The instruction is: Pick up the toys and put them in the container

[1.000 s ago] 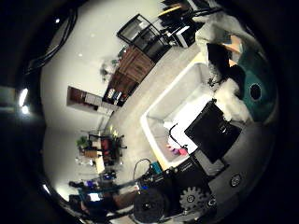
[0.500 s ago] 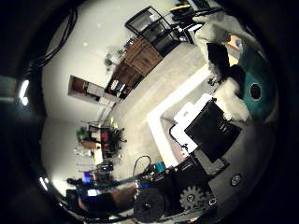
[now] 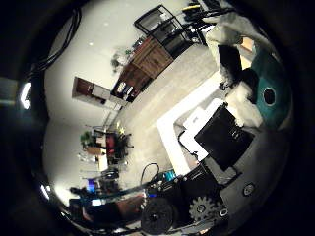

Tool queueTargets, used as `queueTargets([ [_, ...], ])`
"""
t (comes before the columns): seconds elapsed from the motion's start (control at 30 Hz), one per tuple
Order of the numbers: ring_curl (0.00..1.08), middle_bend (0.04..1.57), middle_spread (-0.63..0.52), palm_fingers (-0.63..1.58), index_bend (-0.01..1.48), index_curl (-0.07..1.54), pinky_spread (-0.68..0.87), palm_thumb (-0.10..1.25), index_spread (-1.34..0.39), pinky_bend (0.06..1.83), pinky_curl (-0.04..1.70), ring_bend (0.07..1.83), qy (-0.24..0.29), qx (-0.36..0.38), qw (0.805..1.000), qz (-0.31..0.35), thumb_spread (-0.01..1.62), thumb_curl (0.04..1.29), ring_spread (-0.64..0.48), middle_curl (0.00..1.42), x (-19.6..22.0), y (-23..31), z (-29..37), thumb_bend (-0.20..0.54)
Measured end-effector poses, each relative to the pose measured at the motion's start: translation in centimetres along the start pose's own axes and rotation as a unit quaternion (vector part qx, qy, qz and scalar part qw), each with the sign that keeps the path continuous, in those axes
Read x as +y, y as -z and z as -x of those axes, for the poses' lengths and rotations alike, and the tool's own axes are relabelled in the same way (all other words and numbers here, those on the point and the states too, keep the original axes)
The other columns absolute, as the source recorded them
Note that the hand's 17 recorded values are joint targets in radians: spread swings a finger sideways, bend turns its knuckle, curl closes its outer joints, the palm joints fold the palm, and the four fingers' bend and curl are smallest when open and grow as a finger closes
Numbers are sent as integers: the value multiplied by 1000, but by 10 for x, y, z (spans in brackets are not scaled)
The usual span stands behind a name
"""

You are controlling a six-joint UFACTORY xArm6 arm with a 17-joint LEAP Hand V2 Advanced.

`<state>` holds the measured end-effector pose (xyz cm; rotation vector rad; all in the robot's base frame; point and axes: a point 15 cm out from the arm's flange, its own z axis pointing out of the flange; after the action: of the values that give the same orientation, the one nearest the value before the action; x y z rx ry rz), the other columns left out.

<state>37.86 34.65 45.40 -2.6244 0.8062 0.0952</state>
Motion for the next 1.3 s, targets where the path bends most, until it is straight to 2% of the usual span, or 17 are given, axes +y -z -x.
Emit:
queueTargets([
  [0.23,974,1030,-380,902,1006,1127,-230,1090,-398,1536,707,1281,5,-1,1000,-2,1056,1068,-339,1188,-2,1,6,-8],
  [0.33,935,994,-382,878,891,1107,-299,1001,-407,1485,670,1280,5,-1,1000,0,1039,1036,-333,1157,-1,1,6,-51],
  [0.37,887,910,-395,777,749,1063,-356,892,-425,1468,648,1255,5,1,1000,1,1009,976,-336,1101,0,1,5,-85],
  [0.43,854,792,-419,611,599,1010,-404,809,-452,1497,639,1225,7,12,1000,9,988,923,-349,1042,4,1,0,-90],
  [0.5,813,572,-444,304,383,908,-459,710,-491,1568,637,1182,10,29,999,15,974,852,-366,937,7,2,-8,-87],
  [0.53,794,523,-444,264,369,889,-469,694,-502,1588,634,1143,11,35,999,17,972,837,-369,911,8,3,-11,-81],
  [0.57,746,397,-413,37,276,798,-438,617,-530,1550,615,1036,13,39,999,18,973,781,-343,827,9,4,-13,-81],
  [0.63,685,360,-390,-25,248,724,-373,569,-557,1459,587,928,16,41,999,18,971,734,-318,770,10,5,-14,-73],
  [0.8,553,286,-342,46,202,583,-225,481,-588,1267,490,794,16,42,999,16,967,626,-280,644,11,10,-15,-49],
  [0.97,499,248,-320,109,184,509,-145,473,-584,1184,441,763,12,41,999,21,969,558,-271,564,16,12,-17,-36],
  [1.3,434,206,-311,208,171,411,-148,494,-572,1149,393,743,12,48,999,9,970,489,-294,466,20,28,-23,-29],
])
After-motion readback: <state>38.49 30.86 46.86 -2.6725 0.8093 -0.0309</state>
